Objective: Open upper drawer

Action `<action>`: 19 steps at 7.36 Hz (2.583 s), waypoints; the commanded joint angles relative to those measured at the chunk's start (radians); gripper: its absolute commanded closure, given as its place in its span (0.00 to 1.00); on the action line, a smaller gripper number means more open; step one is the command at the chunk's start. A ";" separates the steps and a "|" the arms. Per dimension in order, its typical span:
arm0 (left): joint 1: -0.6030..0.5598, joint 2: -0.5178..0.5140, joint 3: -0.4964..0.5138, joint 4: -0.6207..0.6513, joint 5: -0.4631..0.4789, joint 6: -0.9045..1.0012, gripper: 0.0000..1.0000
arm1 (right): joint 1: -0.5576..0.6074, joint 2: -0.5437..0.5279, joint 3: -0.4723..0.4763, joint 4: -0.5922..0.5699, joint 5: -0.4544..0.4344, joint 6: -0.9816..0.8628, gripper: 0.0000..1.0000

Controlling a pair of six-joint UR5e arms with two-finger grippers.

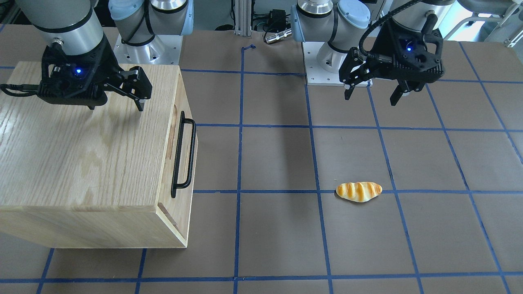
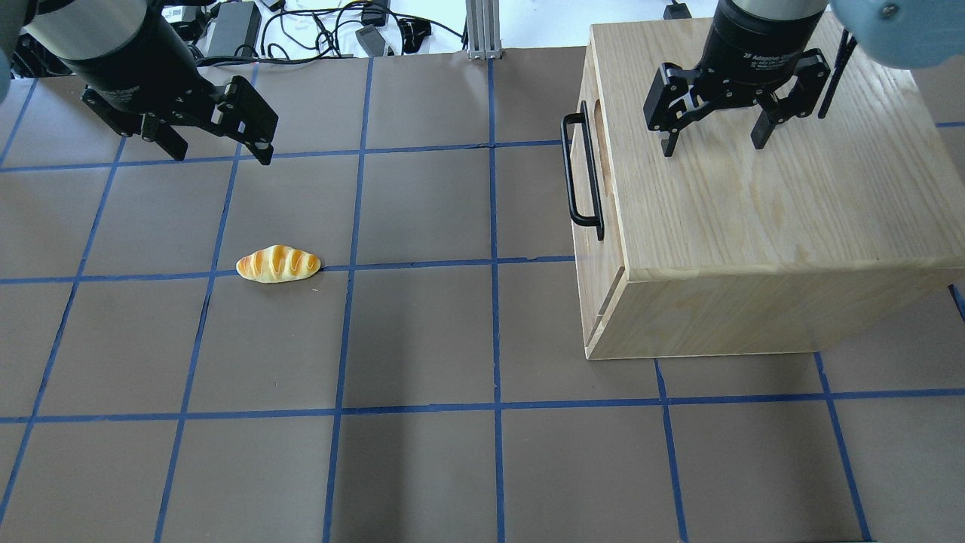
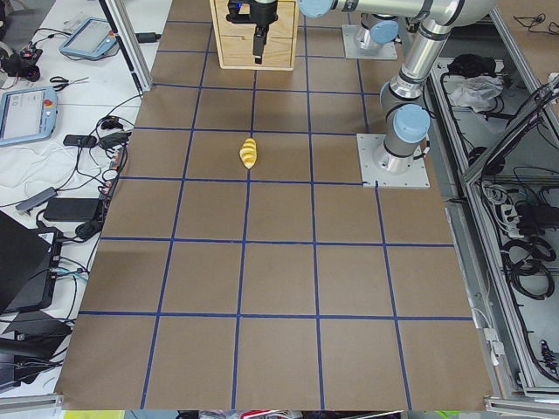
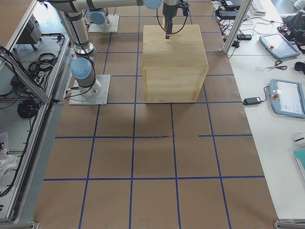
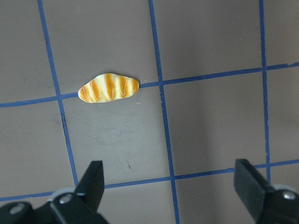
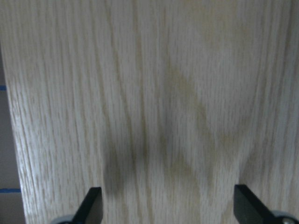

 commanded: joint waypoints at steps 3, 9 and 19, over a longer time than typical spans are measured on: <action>0.000 0.003 0.000 -0.001 0.006 -0.002 0.00 | 0.001 0.000 0.000 0.000 0.000 0.000 0.00; -0.052 -0.020 0.005 0.018 -0.025 -0.199 0.00 | 0.001 0.000 0.000 0.000 0.000 0.000 0.00; -0.330 -0.248 0.008 0.388 -0.268 -1.045 0.00 | -0.001 0.000 0.000 0.000 0.000 -0.001 0.00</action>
